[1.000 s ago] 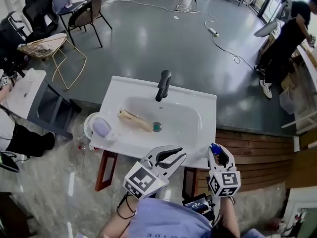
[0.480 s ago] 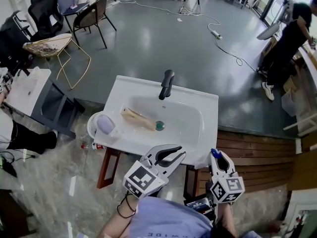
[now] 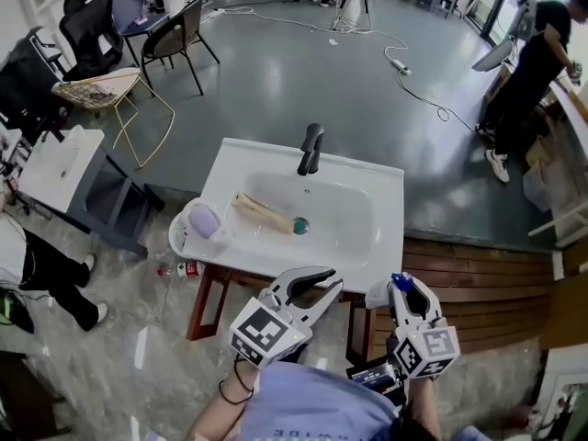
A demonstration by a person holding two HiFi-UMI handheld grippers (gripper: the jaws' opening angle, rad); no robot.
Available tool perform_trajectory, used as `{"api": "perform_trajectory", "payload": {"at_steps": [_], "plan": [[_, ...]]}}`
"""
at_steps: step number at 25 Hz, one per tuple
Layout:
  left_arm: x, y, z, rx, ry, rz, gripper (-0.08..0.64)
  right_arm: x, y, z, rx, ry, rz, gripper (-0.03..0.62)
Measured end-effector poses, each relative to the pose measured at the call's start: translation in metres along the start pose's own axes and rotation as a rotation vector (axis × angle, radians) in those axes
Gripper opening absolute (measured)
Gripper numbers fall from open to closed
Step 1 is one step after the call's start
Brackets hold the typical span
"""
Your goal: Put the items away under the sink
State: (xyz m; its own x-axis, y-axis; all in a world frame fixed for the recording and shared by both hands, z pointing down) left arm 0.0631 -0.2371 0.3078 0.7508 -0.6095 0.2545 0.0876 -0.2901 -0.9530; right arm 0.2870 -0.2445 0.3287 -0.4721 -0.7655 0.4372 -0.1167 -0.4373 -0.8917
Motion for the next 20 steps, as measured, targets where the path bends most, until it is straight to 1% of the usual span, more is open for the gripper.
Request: {"api": "perform_trajectory", "payload": {"at_steps": [9, 15, 20], "plan": [[-0.032, -0.009, 0.037, 0.015, 0.024, -0.010, 0.068, -0.042, -0.020, -0.024, 0.015, 0.016, 0.014, 0.087], [-0.053, -0.020, 0.074, 0.026, 0.029, -0.021, 0.067, -0.079, -0.038, -0.038, 0.012, 0.028, 0.019, 0.087], [-0.082, -0.032, 0.101, 0.028, 0.059, -0.032, 0.067, -0.111, -0.060, -0.051, 0.007, 0.031, 0.011, 0.087]]}}
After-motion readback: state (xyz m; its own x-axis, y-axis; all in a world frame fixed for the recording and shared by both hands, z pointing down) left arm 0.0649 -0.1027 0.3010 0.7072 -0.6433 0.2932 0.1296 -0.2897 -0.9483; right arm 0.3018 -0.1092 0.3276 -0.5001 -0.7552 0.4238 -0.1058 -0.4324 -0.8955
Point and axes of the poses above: the fingertips, and each gripper's own axes: x forward along the fingers, z to its right, y out of its top, the point moved 8 cm from there along -x, backward along the fingers, and after that the axes turned 5 degrees about -z, right-handed, at the moved point
